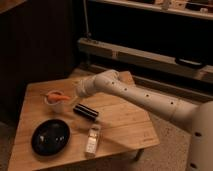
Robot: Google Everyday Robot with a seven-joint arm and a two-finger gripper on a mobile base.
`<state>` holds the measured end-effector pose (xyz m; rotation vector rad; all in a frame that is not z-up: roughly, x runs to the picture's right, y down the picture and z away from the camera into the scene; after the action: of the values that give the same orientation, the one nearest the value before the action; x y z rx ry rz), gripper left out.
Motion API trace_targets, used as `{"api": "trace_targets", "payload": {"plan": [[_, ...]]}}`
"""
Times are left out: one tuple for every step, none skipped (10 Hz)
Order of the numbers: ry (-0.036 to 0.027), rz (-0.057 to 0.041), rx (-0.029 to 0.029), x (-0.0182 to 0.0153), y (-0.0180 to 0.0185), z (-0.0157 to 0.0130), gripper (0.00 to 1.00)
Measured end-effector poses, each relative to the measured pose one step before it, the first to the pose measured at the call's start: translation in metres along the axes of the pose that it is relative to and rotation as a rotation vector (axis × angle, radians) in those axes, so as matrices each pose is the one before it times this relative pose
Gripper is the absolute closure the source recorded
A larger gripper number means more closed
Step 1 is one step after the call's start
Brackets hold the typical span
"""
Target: Push the ceramic bowl across the table
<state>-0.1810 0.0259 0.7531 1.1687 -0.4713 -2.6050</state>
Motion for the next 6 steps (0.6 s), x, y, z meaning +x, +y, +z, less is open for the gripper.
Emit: {"api": "trace_targets", "payload": {"plan": [[-0.00015,0.00094,0.00030,0.00372,-0.02135,-0.00555,0.25],[-0.00033,-0.00014,0.00047,0.00297,-0.01864,-0.00478,0.25],[-0.00009,-0.00018,0.00020,0.00347,-0.01983,-0.00521,0.25],[0.00025,0.00087,0.00053,0.00300,-0.01800,-0.00484,0.25],[-0.00003,-0.00007,-0.00035,0.00285,-0.01702,-0.00466,0.25],[-0.00185,-0.00050,-0.00101,0.00108,-0.00797,-0.00227,0.25]]}}
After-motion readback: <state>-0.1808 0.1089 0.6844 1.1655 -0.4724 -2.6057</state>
